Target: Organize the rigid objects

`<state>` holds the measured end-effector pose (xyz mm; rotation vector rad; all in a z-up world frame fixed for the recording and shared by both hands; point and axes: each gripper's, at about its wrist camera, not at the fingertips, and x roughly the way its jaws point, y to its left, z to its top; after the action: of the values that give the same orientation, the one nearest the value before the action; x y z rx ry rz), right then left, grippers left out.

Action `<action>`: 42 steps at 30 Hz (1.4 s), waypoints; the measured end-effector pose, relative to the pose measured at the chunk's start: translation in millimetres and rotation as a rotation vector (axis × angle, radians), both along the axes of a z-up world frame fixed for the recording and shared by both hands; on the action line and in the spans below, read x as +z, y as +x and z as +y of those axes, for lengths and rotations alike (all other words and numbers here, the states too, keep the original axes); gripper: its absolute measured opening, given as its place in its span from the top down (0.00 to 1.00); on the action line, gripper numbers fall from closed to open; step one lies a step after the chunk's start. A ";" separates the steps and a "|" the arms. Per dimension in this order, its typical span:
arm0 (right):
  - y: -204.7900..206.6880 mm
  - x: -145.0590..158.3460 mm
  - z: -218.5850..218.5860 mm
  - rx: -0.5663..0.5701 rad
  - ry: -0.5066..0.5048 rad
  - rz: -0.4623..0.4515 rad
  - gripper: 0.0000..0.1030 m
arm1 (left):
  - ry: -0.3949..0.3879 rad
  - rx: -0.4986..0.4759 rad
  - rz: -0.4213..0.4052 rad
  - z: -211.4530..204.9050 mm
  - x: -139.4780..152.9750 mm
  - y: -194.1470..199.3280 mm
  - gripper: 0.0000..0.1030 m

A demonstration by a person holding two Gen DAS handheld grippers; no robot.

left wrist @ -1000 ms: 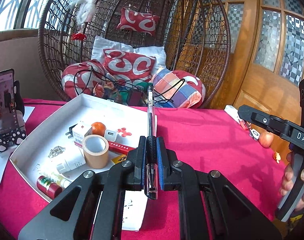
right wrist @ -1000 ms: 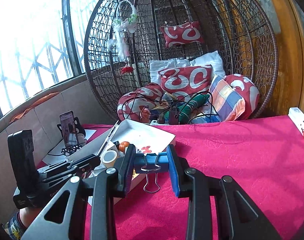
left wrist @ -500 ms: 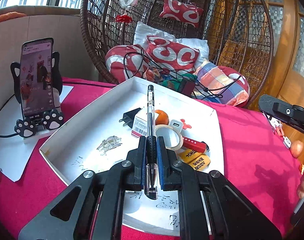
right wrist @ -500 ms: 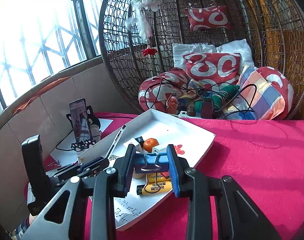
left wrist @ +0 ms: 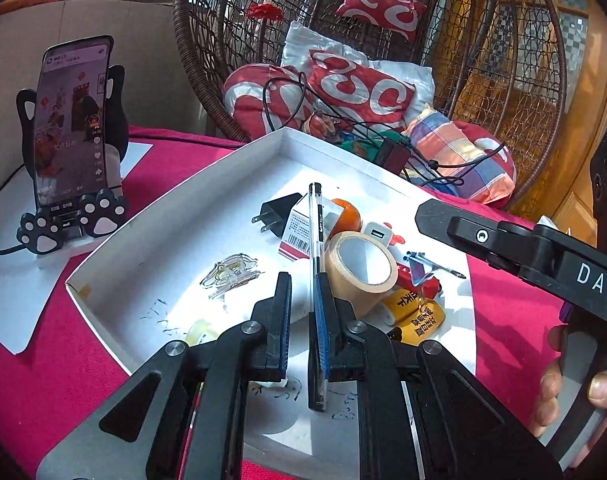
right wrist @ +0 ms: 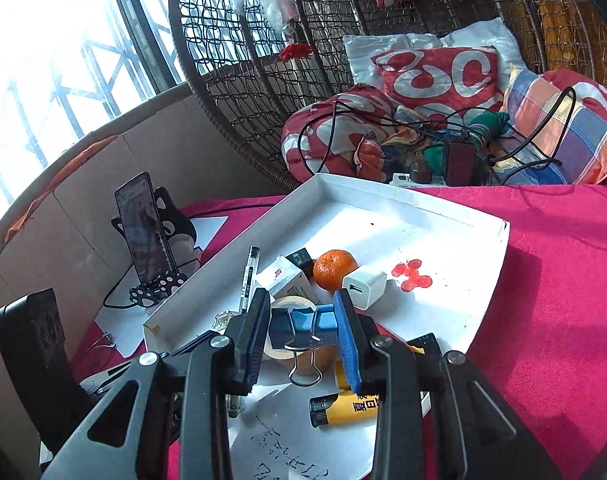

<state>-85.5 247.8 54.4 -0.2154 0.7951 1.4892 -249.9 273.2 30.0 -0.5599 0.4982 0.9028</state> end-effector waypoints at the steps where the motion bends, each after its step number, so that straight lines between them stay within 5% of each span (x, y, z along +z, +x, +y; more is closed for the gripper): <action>1: 1.8 -0.5 -2.1 -0.010 0.007 0.011 0.22 | 0.007 0.006 0.009 -0.9 0.7 0.3 0.75; 3: 6.4 0.7 -9.3 -0.035 0.040 0.036 0.00 | 0.022 0.027 0.021 -2.8 1.3 -0.9 0.30; 4: 8.5 1.5 -12.8 -0.046 0.049 0.044 0.00 | 0.033 0.033 0.019 -3.9 2.0 -1.6 0.05; 5: 10.6 2.1 -16.0 -0.054 0.054 0.054 0.00 | 0.050 0.042 0.019 -5.6 3.0 -2.6 0.00; 21: 24.6 30.9 -81.0 -0.134 0.190 0.069 0.00 | 0.129 0.050 0.041 -34.1 28.4 0.1 0.00; 26: 23.4 39.5 -94.8 -0.144 0.225 0.049 0.00 | 0.213 0.057 0.089 -54.7 48.6 5.3 0.00; 35: 14.2 81.3 -138.4 -0.230 0.387 -0.181 0.00 | 0.336 0.063 0.095 -91.0 82.9 6.5 0.00; 42: 13.2 110.7 -180.4 -0.398 0.501 -0.344 0.00 | 0.417 0.160 0.104 -121.6 109.9 6.8 0.00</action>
<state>-72.3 67.3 165.1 0.0648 0.1588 1.1830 -243.2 151.6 139.9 -0.1744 0.3472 1.1561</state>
